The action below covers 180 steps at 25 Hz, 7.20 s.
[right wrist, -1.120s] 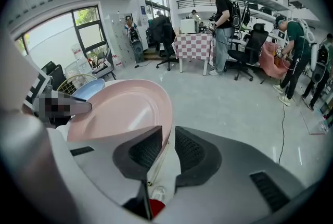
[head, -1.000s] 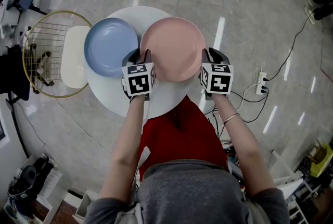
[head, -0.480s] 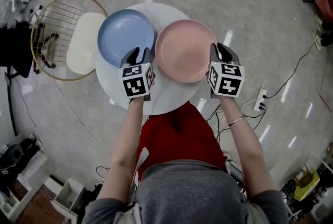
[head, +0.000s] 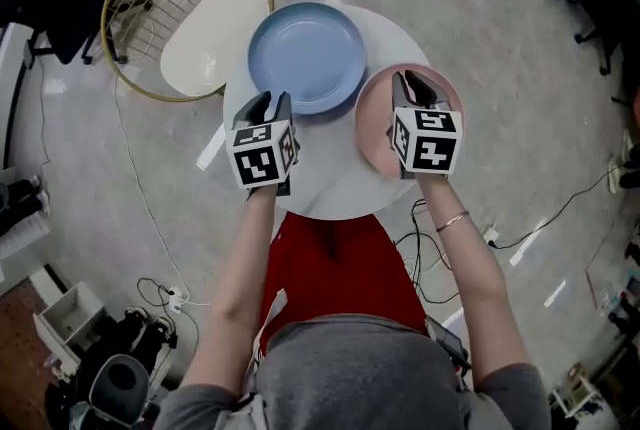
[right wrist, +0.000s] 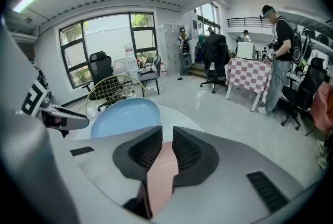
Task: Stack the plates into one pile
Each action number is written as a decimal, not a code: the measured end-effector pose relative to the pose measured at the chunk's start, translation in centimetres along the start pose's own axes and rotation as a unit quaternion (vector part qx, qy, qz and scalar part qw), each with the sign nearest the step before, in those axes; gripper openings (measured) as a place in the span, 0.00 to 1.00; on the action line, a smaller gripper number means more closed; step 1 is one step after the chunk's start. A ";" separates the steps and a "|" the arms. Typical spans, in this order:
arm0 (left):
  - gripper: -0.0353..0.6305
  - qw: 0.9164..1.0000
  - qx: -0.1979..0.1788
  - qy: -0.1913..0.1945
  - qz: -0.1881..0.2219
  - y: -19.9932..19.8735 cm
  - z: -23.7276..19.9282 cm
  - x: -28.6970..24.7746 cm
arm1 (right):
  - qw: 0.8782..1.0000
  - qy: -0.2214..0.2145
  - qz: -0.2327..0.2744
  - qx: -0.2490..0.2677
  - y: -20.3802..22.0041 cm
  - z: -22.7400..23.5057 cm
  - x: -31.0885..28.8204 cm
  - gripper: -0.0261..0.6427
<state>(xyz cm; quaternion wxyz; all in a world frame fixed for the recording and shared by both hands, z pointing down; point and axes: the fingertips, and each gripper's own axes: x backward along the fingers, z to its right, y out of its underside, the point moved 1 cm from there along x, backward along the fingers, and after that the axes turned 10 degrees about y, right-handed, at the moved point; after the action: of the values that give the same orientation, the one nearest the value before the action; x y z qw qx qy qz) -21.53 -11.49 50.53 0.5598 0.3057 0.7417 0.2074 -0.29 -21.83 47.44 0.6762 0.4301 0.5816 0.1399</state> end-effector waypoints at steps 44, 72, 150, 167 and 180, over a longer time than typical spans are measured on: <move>0.18 0.991 0.132 0.000 -0.015 1.1 -8.5 -4.1 | 0.985 -0.027 -0.104 0.134 -0.5 -7.0 -11.7 0.15; 0.15 0.997 -0.001 0.077 0.013 -4.4 0.4 0.3 | 0.998 0.049 -0.034 0.036 -1.0 0.2 1.9 0.15; 0.19 0.971 -0.176 0.120 -0.112 1.8 13.8 -6.5 | 0.974 0.187 -0.066 -0.105 13.5 13.0 9.6 0.15; 0.17 0.971 -0.170 0.157 -0.067 -0.3 13.8 -2.7 | 0.977 0.164 0.004 -0.136 9.0 10.4 12.8 0.15; 0.11 0.960 -0.192 0.206 0.000 -1.7 15.3 2.9 | 0.975 0.122 0.087 -0.162 6.1 6.9 17.8 0.15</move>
<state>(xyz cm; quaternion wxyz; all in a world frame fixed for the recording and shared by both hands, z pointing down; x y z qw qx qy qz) -7.78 -11.27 42.94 0.4433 0.1430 0.7873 0.4040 12.91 -8.88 39.83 0.6459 0.3439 0.5895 0.3422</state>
